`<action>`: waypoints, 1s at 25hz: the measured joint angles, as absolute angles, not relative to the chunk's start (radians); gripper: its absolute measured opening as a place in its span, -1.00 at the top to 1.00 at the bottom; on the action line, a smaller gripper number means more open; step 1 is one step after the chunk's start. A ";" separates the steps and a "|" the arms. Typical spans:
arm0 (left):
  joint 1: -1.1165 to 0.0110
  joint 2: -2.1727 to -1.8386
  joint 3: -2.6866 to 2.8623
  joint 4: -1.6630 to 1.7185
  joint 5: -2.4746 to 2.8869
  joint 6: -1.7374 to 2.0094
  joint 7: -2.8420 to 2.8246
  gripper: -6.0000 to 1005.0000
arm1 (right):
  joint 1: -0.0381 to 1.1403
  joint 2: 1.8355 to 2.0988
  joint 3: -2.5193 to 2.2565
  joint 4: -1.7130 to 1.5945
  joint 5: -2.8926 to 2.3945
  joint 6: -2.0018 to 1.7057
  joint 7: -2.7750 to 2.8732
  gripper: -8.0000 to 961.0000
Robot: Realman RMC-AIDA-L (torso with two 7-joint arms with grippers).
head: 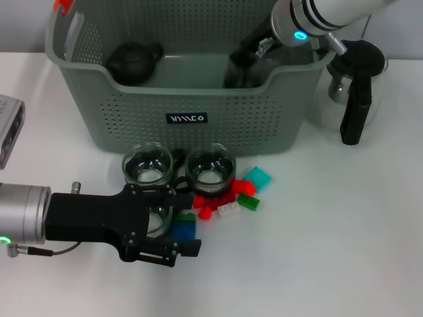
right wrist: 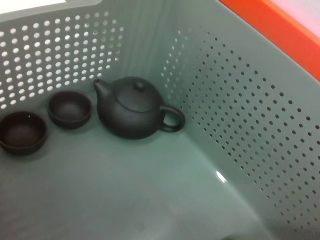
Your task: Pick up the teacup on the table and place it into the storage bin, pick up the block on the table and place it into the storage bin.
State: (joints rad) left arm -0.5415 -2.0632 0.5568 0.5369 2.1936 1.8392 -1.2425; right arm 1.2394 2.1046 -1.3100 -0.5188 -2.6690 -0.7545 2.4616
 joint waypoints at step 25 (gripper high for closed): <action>-0.521 -2.063 0.554 0.547 2.197 1.851 -1.242 -0.58 | 0.955 2.094 -1.284 -1.252 -2.354 -1.187 2.306 -0.64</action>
